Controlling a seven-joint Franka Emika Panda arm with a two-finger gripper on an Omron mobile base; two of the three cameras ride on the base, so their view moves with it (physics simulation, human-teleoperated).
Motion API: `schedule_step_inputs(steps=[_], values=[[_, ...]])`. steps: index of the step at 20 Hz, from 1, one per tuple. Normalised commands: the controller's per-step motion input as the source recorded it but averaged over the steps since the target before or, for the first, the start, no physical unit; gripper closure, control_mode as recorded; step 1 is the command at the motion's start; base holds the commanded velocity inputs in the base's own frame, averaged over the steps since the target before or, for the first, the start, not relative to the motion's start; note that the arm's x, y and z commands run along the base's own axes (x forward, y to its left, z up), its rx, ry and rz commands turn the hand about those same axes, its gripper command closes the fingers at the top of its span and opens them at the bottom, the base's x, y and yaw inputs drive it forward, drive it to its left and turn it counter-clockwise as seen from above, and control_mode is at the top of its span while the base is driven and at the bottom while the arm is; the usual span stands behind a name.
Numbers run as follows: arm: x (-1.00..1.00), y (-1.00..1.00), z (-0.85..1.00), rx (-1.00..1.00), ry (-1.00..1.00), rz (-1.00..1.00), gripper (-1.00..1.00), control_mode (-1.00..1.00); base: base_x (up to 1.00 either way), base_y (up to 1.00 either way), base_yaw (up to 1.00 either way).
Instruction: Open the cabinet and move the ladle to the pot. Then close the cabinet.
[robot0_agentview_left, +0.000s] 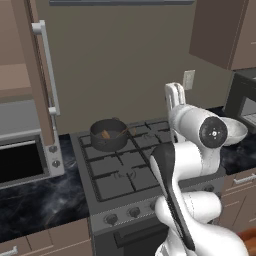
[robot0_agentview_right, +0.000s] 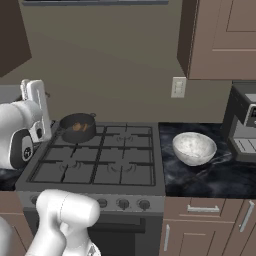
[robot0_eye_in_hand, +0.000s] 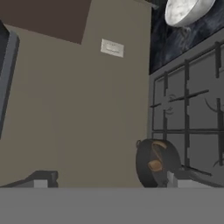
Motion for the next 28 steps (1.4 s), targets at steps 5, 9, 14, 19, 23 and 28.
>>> schedule_step_inputs(steps=[5,9,14,19,23,28], values=[[-0.14,0.00,0.12,0.03,-0.01,0.00,-1.00,-1.00,0.00,0.00,0.00],[-0.12,-0.15,0.24,0.13,0.00,0.02,-1.00,-1.00,0.00,0.00,0.00],[-0.37,-0.13,0.23,0.15,0.00,0.03,-1.00,-1.00,0.00,0.00,0.00],[-0.49,0.03,0.12,0.05,-0.04,0.00,-1.00,-1.00,0.00,0.00,0.00],[-0.69,0.00,0.17,0.00,-0.10,0.00,-1.00,-1.00,0.00,0.00,0.00],[-0.60,-0.03,0.10,0.00,-0.05,0.00,-1.00,-1.00,0.00,0.00,0.00]])
